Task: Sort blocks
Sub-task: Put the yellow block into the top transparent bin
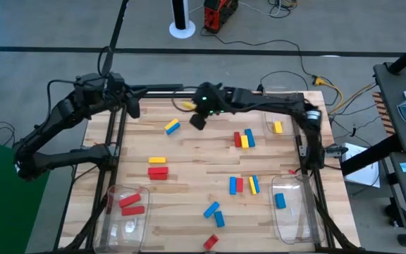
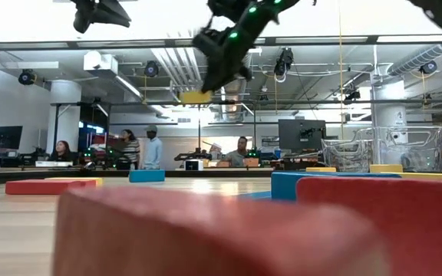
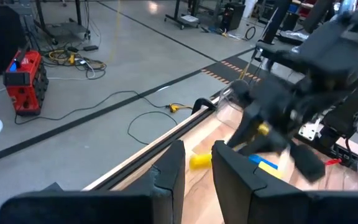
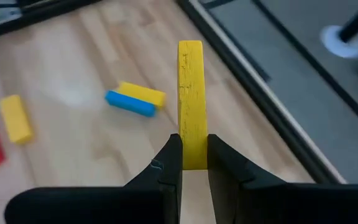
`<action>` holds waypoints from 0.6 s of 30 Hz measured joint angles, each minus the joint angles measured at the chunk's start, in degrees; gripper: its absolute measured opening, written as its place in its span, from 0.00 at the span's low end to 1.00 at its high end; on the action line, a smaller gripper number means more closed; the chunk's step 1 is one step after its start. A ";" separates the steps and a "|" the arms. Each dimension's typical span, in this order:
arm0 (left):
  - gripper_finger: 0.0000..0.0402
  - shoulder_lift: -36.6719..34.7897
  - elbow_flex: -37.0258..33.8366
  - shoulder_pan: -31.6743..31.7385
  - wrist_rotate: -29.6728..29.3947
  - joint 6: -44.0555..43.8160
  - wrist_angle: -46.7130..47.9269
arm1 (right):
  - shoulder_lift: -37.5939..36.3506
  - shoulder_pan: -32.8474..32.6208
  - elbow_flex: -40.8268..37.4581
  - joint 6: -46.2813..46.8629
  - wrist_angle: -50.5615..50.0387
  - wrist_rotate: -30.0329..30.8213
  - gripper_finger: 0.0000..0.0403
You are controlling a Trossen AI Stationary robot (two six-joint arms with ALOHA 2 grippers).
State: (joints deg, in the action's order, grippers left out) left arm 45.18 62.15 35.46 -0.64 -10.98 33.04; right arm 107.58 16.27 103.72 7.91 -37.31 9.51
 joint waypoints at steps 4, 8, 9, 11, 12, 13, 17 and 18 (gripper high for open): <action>0.15 0.55 0.00 0.00 -0.02 0.00 0.00 | -8.68 0.84 -9.22 4.21 0.34 4.73 0.10; 0.15 1.34 0.00 0.02 -0.02 0.00 -0.02 | -17.52 2.11 -18.93 9.60 0.35 9.12 0.10; 0.15 1.50 0.00 0.02 -0.02 0.02 -0.02 | -19.59 2.40 -21.11 11.07 0.15 10.23 0.10; 0.15 1.89 0.00 0.00 -0.02 0.02 -0.02 | -23.89 3.34 -25.50 14.01 0.42 12.04 0.10; 0.15 2.09 -0.01 0.02 -0.02 0.02 -0.02 | -26.00 3.81 -27.62 15.54 0.31 12.91 0.10; 0.15 2.27 0.00 0.00 -0.02 0.02 -0.02 | -27.93 4.35 -29.44 17.12 0.27 13.59 0.10; 0.15 2.82 0.00 0.00 -0.02 0.04 -0.02 | -34.89 6.45 -35.82 23.00 -0.08 16.89 0.10; 0.15 2.93 -0.01 0.02 -0.02 0.04 -0.02 | -36.38 6.96 -37.11 24.54 -0.14 17.64 0.10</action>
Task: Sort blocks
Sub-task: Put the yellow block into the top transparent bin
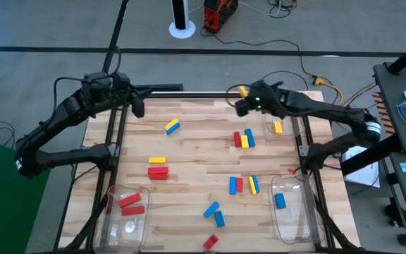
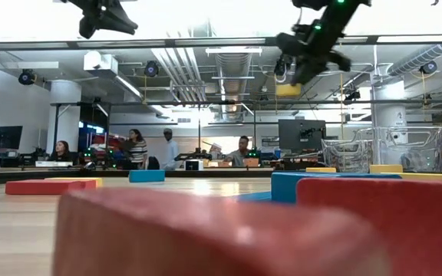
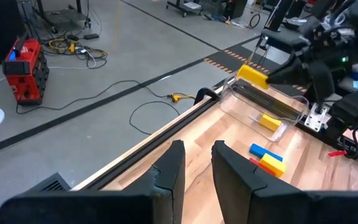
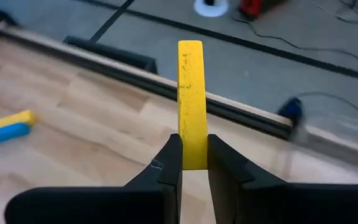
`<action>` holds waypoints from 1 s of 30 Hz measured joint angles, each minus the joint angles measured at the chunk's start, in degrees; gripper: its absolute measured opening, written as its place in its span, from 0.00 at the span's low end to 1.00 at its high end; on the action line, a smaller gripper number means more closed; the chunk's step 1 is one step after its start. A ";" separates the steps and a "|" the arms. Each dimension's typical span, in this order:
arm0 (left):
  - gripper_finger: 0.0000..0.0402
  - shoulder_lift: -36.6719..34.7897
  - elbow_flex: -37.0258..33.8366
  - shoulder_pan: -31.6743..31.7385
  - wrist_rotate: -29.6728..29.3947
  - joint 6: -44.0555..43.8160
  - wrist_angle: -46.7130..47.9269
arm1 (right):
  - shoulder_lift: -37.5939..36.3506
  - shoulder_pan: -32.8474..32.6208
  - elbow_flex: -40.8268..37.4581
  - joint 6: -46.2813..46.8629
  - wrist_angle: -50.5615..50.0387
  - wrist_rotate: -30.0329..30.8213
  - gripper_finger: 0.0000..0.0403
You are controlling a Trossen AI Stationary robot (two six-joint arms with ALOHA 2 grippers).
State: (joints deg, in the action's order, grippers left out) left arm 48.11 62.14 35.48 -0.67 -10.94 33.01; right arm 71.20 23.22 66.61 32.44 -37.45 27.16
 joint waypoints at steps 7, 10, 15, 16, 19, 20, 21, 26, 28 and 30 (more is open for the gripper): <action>0.15 0.40 -0.01 0.00 0.00 0.20 -0.41 | -7.79 4.74 -7.53 10.16 -4.52 -0.08 0.10; 0.15 0.42 -0.01 0.00 0.00 0.83 -0.42 | -10.25 6.11 -9.50 14.63 -7.32 -0.86 0.10; 0.15 0.44 -0.01 -0.01 -0.28 1.01 -0.44 | -13.49 7.94 -10.33 20.22 -12.14 -2.20 0.10; 0.15 0.44 0.01 -0.02 -0.31 1.03 -0.44 | -13.90 8.47 -10.19 21.65 -14.09 -2.54 0.10; 0.15 0.47 -0.01 -0.02 -0.31 1.03 -0.44 | -14.54 10.18 -9.66 24.41 -20.84 -4.78 0.10; 0.15 0.47 -0.01 -0.01 -0.31 1.03 -0.44 | -14.56 10.50 -9.64 24.63 -22.09 -5.88 0.10; 0.15 0.47 -0.01 0.00 -0.31 1.03 -0.44 | -14.51 10.65 -9.64 24.69 -23.09 -7.18 0.10; 0.15 0.47 -0.01 -0.01 -0.39 1.50 -1.35 | -11.84 10.98 -9.69 23.94 -23.76 -9.18 0.10; 0.15 0.47 -0.01 -0.01 -0.39 1.53 -2.03 | -9.80 11.46 -9.71 22.50 -23.10 -8.74 0.10; 0.15 0.47 -0.01 -0.01 -0.41 1.55 -2.86 | -7.41 12.16 -9.73 21.15 -23.18 -7.83 0.10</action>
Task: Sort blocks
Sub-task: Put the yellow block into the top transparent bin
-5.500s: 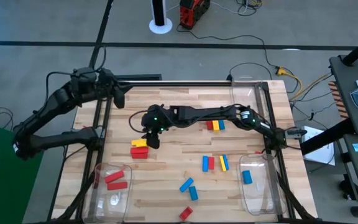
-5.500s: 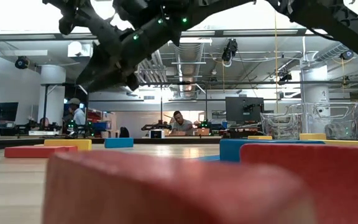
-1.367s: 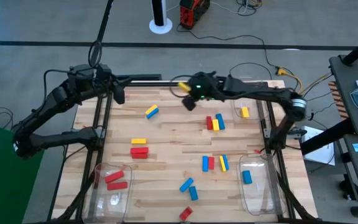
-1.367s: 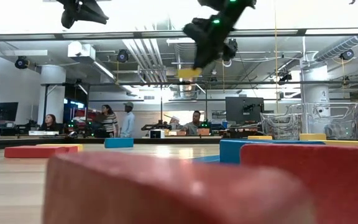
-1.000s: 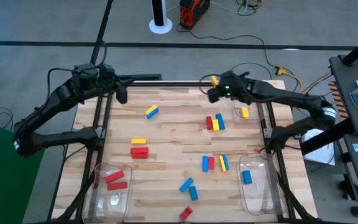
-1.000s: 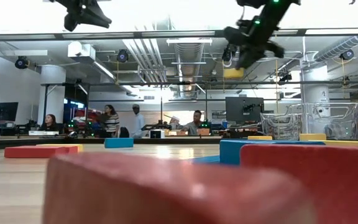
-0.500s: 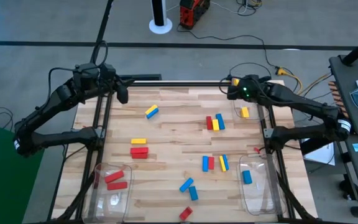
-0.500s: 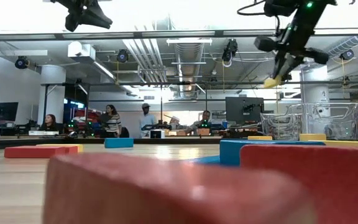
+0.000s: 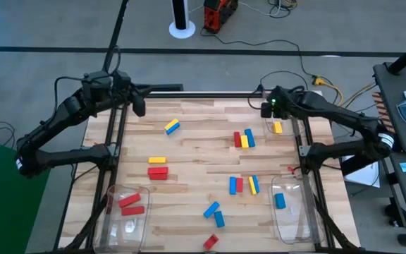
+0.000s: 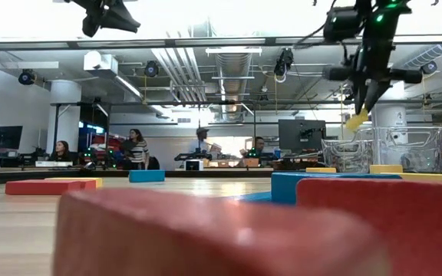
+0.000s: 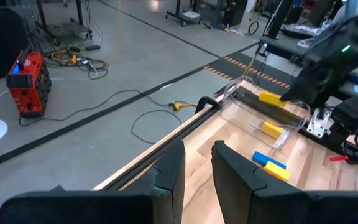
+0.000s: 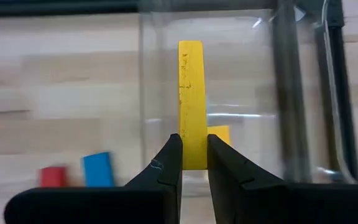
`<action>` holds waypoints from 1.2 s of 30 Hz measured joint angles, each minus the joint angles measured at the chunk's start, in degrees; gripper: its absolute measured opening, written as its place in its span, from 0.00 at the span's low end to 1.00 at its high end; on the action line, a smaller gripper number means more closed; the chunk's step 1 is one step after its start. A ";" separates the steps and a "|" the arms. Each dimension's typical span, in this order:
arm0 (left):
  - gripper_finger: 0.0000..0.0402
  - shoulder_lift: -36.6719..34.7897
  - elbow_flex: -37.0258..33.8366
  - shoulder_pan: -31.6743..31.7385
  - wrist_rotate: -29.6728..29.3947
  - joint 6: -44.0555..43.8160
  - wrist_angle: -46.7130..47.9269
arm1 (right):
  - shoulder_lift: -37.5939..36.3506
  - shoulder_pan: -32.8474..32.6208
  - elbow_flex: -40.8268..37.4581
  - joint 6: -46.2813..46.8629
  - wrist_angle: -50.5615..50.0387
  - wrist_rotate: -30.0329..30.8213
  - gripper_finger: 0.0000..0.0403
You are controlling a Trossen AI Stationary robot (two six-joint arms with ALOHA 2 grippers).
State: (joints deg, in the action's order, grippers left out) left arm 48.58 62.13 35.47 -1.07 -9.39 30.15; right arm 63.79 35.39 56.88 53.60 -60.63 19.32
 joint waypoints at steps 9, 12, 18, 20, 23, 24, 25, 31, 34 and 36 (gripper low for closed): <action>0.15 0.00 0.00 -0.01 -0.01 0.68 -0.66 | 6.74 6.55 0.51 -6.96 2.53 -3.96 0.11; 0.15 0.00 0.00 -0.01 -0.03 1.13 -0.66 | 7.99 9.20 0.97 -8.57 4.94 -5.55 0.11; 0.15 0.00 0.00 0.01 -0.03 1.40 -0.66 | 11.66 14.17 1.78 -11.36 7.18 -12.24 0.11; 0.15 0.00 0.00 -0.01 -0.03 1.40 -0.64 | 13.28 15.18 2.06 -12.27 7.17 -15.33 0.13; 0.15 0.00 0.00 0.00 -0.03 1.40 -0.64 | 15.51 16.12 2.84 -13.47 6.87 -19.40 0.15; 0.15 0.00 0.00 0.01 -0.03 1.40 -0.64 | 16.17 16.21 3.22 -13.73 6.92 -19.98 0.15; 0.15 0.00 0.00 -0.01 -0.03 1.40 -0.64 | 16.67 16.23 3.60 -13.83 6.93 -20.06 0.15; 0.15 0.00 0.00 -0.01 -0.03 1.40 -0.62 | 18.21 16.30 5.10 -14.62 6.85 -20.27 0.15; 0.15 0.00 0.00 -0.01 -0.03 1.42 -0.61 | 18.25 16.32 5.38 -15.11 6.89 -20.23 0.15; 0.15 0.00 0.00 -0.01 -0.03 1.44 -0.61 | 18.25 16.32 5.38 -15.29 6.89 -20.23 0.15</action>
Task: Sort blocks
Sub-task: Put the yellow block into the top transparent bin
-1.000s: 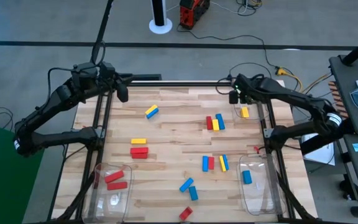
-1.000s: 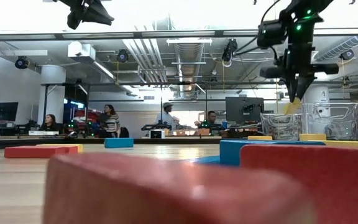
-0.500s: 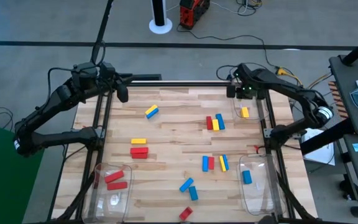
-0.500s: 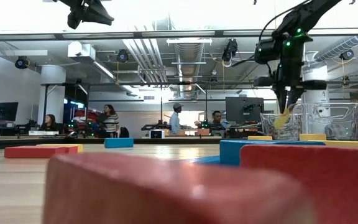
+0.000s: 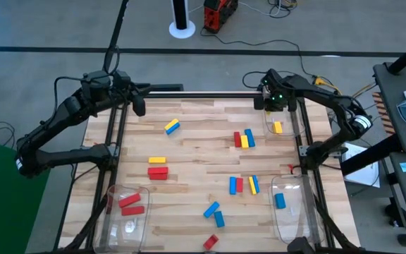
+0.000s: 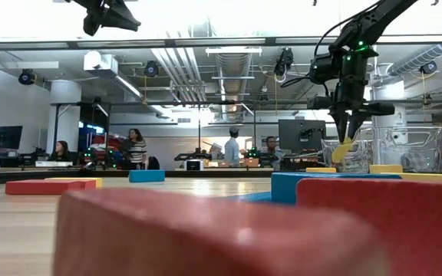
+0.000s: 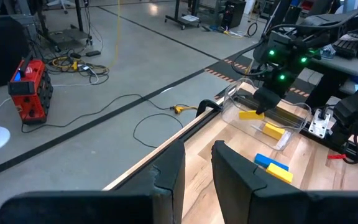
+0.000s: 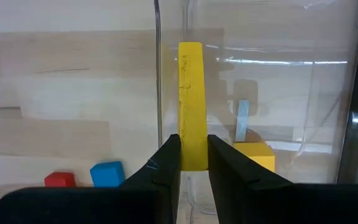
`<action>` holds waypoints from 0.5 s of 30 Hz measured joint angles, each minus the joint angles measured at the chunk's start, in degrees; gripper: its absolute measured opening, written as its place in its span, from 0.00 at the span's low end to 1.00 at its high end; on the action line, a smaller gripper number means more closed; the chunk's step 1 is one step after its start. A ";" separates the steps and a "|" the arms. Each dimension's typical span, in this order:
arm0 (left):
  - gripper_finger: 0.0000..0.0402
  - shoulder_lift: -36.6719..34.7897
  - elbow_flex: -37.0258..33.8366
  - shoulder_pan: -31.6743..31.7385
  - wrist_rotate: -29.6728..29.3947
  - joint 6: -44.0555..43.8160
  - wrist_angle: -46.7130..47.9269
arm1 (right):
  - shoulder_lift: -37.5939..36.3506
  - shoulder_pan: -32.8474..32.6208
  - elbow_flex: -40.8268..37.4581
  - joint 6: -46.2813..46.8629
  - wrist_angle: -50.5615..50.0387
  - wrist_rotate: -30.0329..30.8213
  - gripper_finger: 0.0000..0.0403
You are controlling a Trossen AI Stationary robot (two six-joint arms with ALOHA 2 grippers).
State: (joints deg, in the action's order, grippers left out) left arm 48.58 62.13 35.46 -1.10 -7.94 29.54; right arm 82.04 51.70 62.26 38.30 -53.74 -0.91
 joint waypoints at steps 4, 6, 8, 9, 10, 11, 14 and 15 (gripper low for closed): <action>0.15 0.00 0.00 0.02 -0.04 0.22 0.00 | 0.00 0.11 0.00 -0.02 0.02 0.00 0.17; 0.15 0.00 0.00 0.00 -0.07 0.22 0.00 | 0.05 0.11 0.00 0.02 0.04 0.01 0.18; 0.15 0.00 0.00 0.01 -0.07 0.22 0.00 | 0.18 0.11 0.00 -0.02 0.04 0.29 0.20; 0.15 0.00 0.00 0.00 -0.07 0.22 0.00 | 0.22 0.09 -0.02 -0.02 0.05 0.35 0.20; 0.15 0.00 0.00 0.00 -0.07 0.22 0.00 | 0.24 0.09 -0.02 -0.02 0.04 0.39 0.21; 0.15 0.00 0.00 0.01 -0.07 0.22 0.00 | 0.24 0.09 -0.02 -0.02 0.07 0.39 0.22; 0.15 0.00 0.00 0.00 -0.07 0.22 0.00 | 0.24 0.09 -0.02 -0.02 0.07 0.40 0.23; 0.15 0.00 0.00 0.02 -0.07 0.22 0.00 | 0.24 0.09 -0.02 -0.07 0.07 0.42 0.23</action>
State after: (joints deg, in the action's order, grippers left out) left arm 48.58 62.13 35.48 -1.17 -7.73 29.54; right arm 82.28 51.79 62.24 38.24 -53.67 -0.48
